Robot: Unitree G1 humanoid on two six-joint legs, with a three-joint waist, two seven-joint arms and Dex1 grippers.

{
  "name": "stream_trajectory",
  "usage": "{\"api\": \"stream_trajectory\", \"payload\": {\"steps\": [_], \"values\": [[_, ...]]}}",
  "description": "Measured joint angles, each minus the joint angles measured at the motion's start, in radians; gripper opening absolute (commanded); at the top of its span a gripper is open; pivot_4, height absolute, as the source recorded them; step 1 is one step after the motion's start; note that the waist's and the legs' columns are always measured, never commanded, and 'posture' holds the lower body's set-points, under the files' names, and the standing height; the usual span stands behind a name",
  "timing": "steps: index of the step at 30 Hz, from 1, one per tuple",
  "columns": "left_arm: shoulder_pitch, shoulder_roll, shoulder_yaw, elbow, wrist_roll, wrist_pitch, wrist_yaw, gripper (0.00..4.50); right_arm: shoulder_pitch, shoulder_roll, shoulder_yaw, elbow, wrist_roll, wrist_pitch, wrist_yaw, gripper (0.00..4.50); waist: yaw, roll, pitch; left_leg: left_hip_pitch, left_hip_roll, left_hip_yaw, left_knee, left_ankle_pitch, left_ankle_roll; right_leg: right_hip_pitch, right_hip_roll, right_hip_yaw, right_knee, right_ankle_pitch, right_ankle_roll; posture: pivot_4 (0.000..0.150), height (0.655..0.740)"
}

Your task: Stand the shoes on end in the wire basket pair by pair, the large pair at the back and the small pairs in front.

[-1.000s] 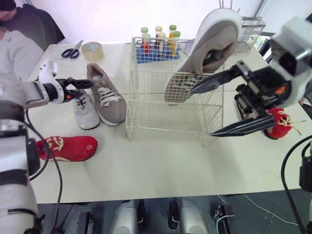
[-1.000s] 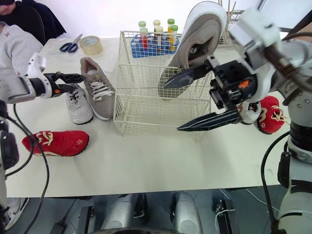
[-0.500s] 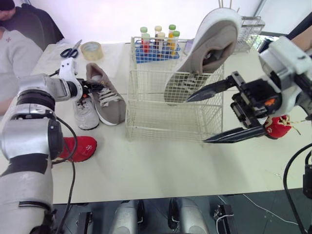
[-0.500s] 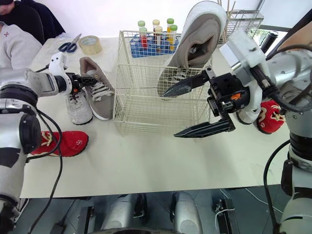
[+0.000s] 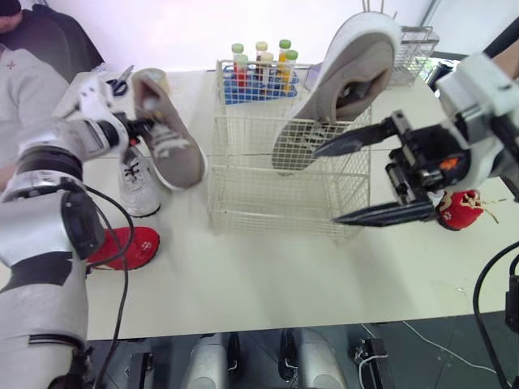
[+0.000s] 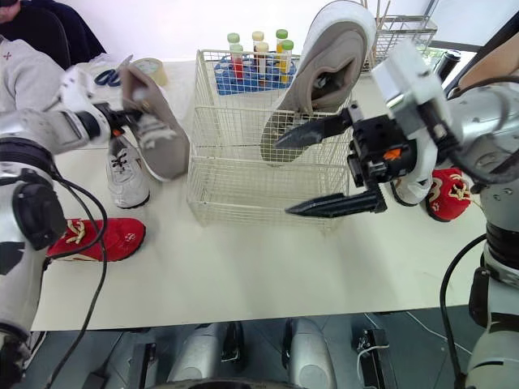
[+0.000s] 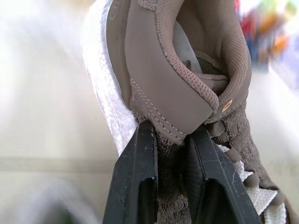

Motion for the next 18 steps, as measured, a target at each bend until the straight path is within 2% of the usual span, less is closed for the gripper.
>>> {"api": "stream_trajectory", "payload": {"steps": [5, 7, 10, 14, 18], "values": [[0.071, 0.027, 0.083, -0.446, -0.068, -0.048, -0.002, 0.20, 0.045, 0.000, -0.063, -0.003, 0.057, 0.070, -0.115, 4.50, 0.009, 0.000, 0.000, 0.000, -0.001, 0.000, 0.001, 0.000, 0.000, 0.001, -0.001, 0.000, 0.000, 0.000, 0.000, 0.150, 0.7400], [0.089, -0.015, 0.104, -0.611, -0.106, -0.071, -0.003, 0.20, 0.049, 0.000, -0.066, -0.006, 0.064, 0.081, -0.139, 4.50, 0.021, 0.000, 0.000, 0.000, -0.001, -0.001, 0.002, 0.000, 0.000, 0.002, -0.001, 0.000, 0.000, 0.000, 0.000, 0.150, 0.7400], [0.107, -0.136, 0.076, -0.810, -0.132, -0.177, -0.031, 0.20, 0.049, -0.025, -0.062, -0.002, 0.060, 0.090, -0.149, 4.50, 0.043, -0.001, 0.000, 0.000, -0.001, -0.003, 0.008, -0.001, 0.002, 0.006, -0.001, -0.002, 0.001, 0.000, 0.000, 0.150, 0.7400], [0.140, -0.253, -0.029, -0.882, -0.113, -0.340, -0.105, 0.20, 0.081, -0.119, -0.073, 0.000, 0.046, 0.110, -0.151, 4.50, 0.053, -0.001, -0.001, 0.001, 0.000, -0.002, 0.011, -0.002, 0.004, 0.007, 0.000, -0.001, 0.001, 0.001, 0.000, 0.150, 0.7400], [0.177, -0.344, -0.113, -0.826, -0.071, -0.445, -0.142, 0.20, 0.137, -0.177, -0.177, -0.004, 0.083, 0.173, -0.189, 4.50, 0.050, -0.001, -0.001, 0.000, 0.000, -0.002, 0.011, -0.002, 0.004, 0.007, 0.000, -0.001, 0.002, 0.001, 0.000, 0.150, 0.7400]]}}
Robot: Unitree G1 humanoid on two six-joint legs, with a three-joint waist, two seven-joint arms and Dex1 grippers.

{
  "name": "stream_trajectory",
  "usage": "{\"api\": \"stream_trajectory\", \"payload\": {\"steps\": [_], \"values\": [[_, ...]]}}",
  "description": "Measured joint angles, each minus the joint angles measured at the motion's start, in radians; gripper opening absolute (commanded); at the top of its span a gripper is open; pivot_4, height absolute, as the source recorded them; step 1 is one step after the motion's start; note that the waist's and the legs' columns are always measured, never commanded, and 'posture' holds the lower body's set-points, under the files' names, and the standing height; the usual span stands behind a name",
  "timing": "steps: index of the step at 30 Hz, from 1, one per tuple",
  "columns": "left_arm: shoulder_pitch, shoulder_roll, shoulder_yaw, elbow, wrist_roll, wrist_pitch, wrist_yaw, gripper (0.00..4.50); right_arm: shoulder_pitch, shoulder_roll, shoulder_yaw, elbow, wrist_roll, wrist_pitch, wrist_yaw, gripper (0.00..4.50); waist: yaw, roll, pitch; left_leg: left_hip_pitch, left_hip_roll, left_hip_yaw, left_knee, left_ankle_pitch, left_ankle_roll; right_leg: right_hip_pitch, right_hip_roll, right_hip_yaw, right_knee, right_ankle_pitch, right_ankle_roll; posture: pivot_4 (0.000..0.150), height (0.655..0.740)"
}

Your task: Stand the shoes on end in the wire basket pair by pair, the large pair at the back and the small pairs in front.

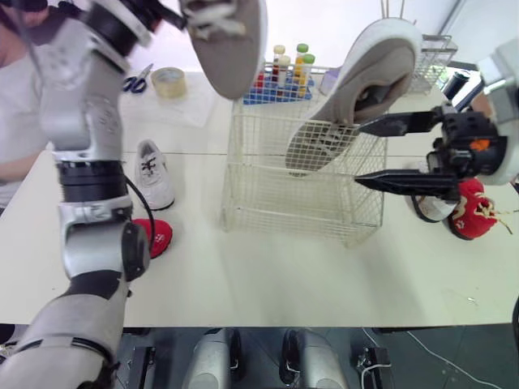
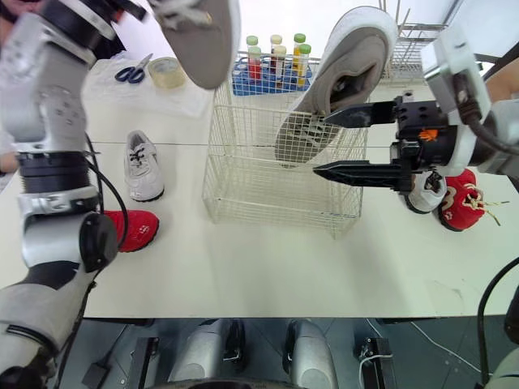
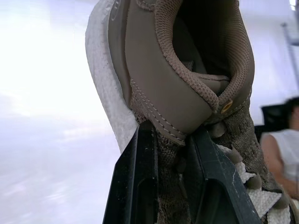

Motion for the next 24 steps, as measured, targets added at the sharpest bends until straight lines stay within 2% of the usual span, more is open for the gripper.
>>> {"api": "stream_trajectory", "payload": {"steps": [6, 12, 17, 24], "values": [[-0.006, -0.074, -0.022, 0.091, 0.022, -0.149, -0.010, 0.20, 0.170, -0.004, -0.205, -0.070, 0.120, 0.122, -0.136, 4.50, 0.001, 0.000, 0.000, 0.000, 0.000, 0.000, 0.000, 0.000, 0.000, 0.000, 0.000, 0.000, 0.000, 0.000, 0.000, 0.150, 0.7400], [-0.052, -0.117, -0.024, 0.214, 0.043, -0.254, -0.027, 0.20, 0.427, 0.084, -0.418, -0.157, 0.227, 0.200, -0.275, 4.50, 0.007, 0.000, 0.000, -0.001, 0.000, 0.000, 0.002, -0.003, 0.005, 0.001, -0.001, 0.000, -0.001, 0.001, 0.001, 0.150, 0.7400], [-0.067, -0.149, -0.045, 0.276, 0.077, -0.316, -0.036, 0.20, 0.577, 0.184, -0.503, -0.220, 0.312, 0.184, -0.372, 4.50, 0.003, -0.001, 0.000, -0.001, 0.000, 0.000, 0.002, -0.003, 0.006, 0.001, -0.001, 0.000, -0.002, 0.002, 0.002, 0.150, 0.7400], [-0.088, -0.163, -0.046, 0.306, 0.091, -0.353, -0.036, 0.20, 0.693, 0.257, -0.520, -0.276, 0.355, 0.078, -0.447, 4.50, 0.001, -0.001, 0.000, -0.001, 0.000, 0.000, 0.002, -0.004, 0.006, 0.001, -0.001, 0.000, -0.003, 0.002, 0.002, 0.150, 0.7400]]}}
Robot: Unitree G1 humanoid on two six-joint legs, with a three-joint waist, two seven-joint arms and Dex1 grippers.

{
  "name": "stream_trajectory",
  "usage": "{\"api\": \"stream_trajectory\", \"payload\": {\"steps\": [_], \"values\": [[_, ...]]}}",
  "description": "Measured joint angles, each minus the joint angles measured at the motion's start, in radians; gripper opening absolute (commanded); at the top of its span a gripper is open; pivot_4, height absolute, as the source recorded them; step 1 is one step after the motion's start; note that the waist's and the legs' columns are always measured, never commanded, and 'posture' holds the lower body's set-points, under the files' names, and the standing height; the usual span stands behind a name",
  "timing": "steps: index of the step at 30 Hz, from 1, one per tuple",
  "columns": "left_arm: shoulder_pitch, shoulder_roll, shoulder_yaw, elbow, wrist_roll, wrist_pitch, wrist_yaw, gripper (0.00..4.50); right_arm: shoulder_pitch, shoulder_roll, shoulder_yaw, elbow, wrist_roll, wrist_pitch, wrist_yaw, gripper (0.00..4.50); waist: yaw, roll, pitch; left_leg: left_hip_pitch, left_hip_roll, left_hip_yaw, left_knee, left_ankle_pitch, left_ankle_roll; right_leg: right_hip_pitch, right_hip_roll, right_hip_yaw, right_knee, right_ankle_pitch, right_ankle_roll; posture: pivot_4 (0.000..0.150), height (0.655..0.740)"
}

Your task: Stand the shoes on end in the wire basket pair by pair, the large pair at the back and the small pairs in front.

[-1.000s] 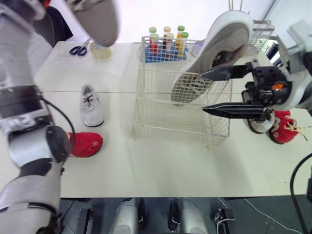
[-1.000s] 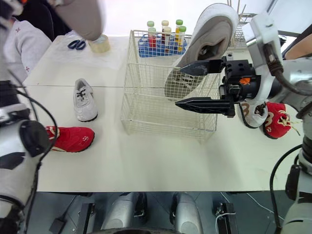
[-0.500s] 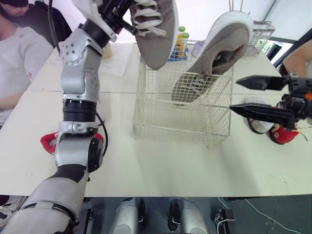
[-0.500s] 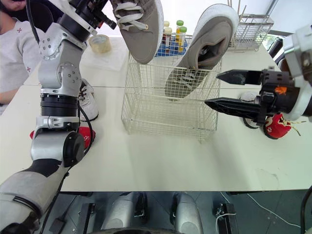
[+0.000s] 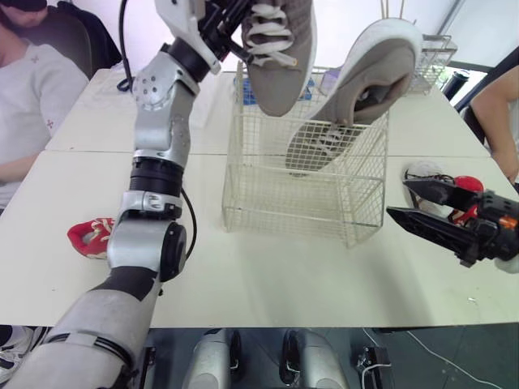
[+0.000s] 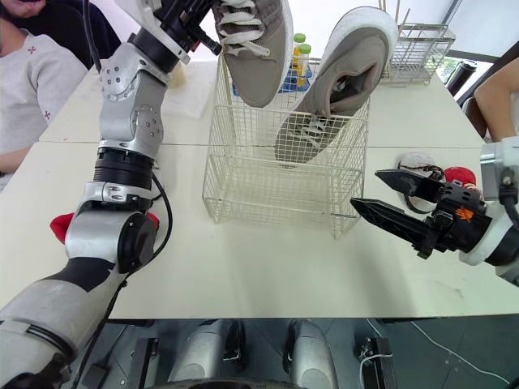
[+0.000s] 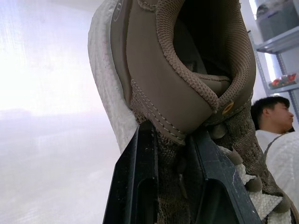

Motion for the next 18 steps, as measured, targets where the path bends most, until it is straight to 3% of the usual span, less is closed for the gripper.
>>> {"api": "stream_trajectory", "payload": {"steps": [8, 18], "values": [[0.077, -0.007, -0.057, -0.004, 0.079, -0.055, 0.009, 0.20, 0.036, 0.003, 0.051, 0.001, -0.007, -0.109, -0.021, 4.50, 0.000, 0.000, 0.000, 0.000, 0.000, 0.000, 0.000, -0.002, 0.003, 0.000, 0.000, 0.000, 0.000, 0.000, 0.000, 0.150, 0.7400], [0.295, -0.033, -0.083, -0.235, 0.093, 0.061, 0.109, 0.20, 0.016, -0.006, 0.127, 0.039, -0.033, -0.183, -0.025, 4.50, -0.001, 0.002, -0.001, 0.001, 0.000, 0.000, 0.000, -0.001, 0.002, 0.001, 0.000, 0.001, 0.001, 0.000, 0.000, 0.150, 0.7400]]}}
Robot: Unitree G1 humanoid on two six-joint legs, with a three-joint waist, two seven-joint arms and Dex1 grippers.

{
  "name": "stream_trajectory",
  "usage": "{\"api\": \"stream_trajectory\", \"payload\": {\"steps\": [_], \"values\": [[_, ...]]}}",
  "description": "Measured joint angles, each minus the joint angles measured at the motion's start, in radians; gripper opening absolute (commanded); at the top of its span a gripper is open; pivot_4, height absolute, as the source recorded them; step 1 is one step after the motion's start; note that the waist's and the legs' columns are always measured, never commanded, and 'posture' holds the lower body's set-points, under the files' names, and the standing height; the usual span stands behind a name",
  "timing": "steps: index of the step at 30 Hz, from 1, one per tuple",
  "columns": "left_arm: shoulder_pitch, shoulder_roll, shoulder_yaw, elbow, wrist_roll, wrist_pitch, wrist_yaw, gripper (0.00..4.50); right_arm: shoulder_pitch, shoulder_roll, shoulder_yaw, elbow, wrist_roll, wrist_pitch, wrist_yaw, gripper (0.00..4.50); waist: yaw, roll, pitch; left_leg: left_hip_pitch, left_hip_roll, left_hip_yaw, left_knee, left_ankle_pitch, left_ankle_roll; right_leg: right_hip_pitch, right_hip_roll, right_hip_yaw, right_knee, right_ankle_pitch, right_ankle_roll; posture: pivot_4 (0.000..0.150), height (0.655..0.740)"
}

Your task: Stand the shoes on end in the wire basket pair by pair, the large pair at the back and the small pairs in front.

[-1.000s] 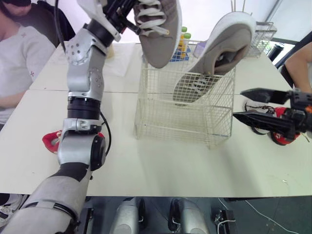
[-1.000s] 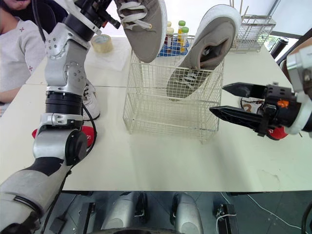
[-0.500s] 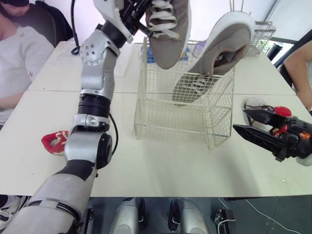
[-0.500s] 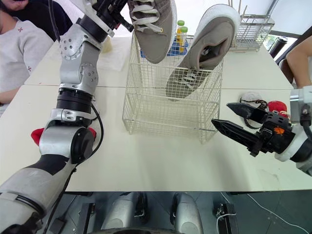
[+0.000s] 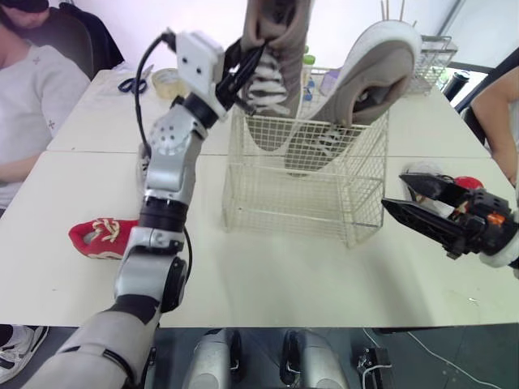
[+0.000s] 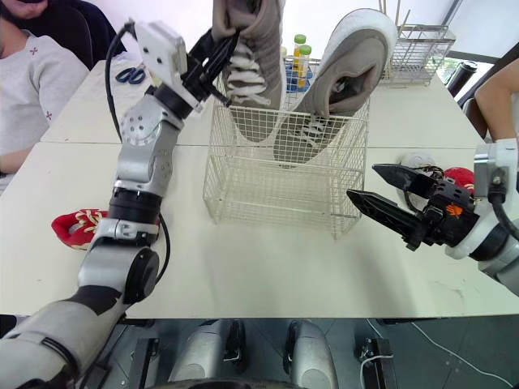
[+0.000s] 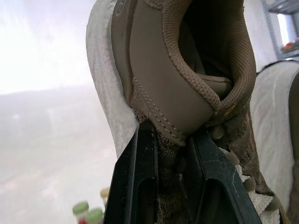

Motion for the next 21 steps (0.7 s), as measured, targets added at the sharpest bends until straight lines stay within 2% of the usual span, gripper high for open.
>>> {"api": "stream_trajectory", "payload": {"steps": [3, 10, 21], "values": [[0.055, -0.002, -0.018, -0.077, 0.001, 0.057, 0.017, 0.20, -0.021, 0.000, 0.031, 0.011, -0.009, -0.015, 0.000, 4.50, 0.000, 0.000, 0.000, 0.000, 0.000, 0.000, 0.000, 0.001, -0.001, 0.000, 0.000, 0.000, 0.000, 0.000, 0.000, 0.150, 0.7400], [0.111, 0.025, -0.036, -0.166, -0.010, 0.171, 0.013, 3.52, -0.045, 0.000, 0.073, 0.039, -0.038, -0.042, 0.012, 4.50, 0.003, 0.000, 0.000, 0.000, 0.000, 0.000, 0.000, 0.001, -0.001, 0.000, 0.000, 0.000, 0.000, 0.000, 0.000, 0.150, 0.7400], [0.302, 0.139, -0.017, -0.649, -0.170, 0.577, 0.049, 3.52, -0.057, -0.020, 0.106, 0.095, -0.083, -0.045, 0.071, 4.50, 0.002, 0.000, 0.000, 0.001, 0.000, 0.000, 0.000, 0.001, -0.001, 0.000, 0.000, 0.000, 0.001, 0.000, 0.000, 0.150, 0.7400]]}}
